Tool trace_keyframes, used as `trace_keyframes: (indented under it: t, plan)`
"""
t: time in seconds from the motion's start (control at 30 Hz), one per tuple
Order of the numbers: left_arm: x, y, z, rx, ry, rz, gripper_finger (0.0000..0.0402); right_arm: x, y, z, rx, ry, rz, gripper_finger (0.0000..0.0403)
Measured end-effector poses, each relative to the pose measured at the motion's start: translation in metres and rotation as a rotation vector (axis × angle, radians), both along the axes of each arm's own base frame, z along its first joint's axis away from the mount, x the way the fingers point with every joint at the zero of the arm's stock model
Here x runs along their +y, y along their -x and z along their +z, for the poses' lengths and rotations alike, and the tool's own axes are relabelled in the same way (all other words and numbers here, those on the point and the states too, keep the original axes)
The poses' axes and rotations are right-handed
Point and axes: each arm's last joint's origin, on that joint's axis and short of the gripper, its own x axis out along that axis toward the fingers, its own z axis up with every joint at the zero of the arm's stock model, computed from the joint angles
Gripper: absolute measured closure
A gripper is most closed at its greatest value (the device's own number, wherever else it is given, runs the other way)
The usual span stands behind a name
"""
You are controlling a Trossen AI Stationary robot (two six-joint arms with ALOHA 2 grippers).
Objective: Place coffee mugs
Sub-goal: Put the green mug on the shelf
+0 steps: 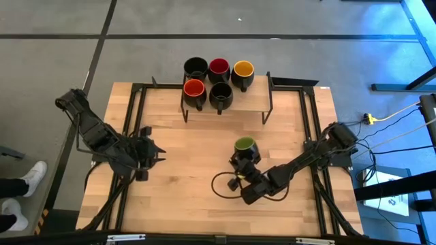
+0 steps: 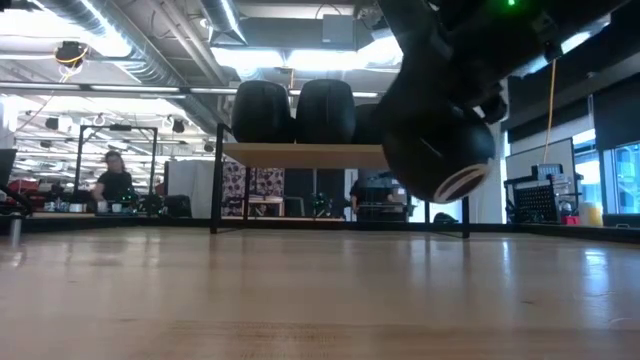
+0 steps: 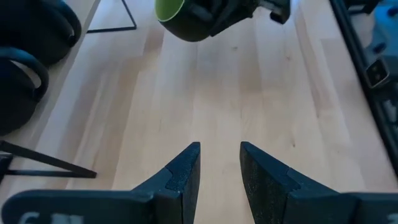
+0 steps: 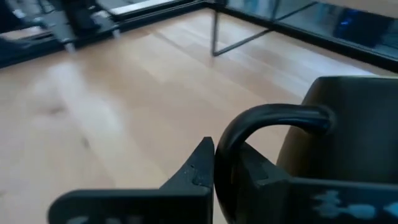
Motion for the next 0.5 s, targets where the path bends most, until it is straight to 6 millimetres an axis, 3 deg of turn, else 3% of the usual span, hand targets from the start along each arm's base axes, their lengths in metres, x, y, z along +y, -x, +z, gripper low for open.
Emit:
trace_keyframes:
  t: [0.23,0.5]
  plan:
    - [-0.007,-0.008,-0.005,0.045,-0.025,-0.050,0.0294,0.005,-0.025,-0.011,-0.028,-0.043,0.173,0.0395]
    - [-0.003,-0.014,-0.006,0.083,0.030,-0.058,0.0294,-0.001,-0.056,-0.024,-0.186,-0.068,0.338,0.0395]
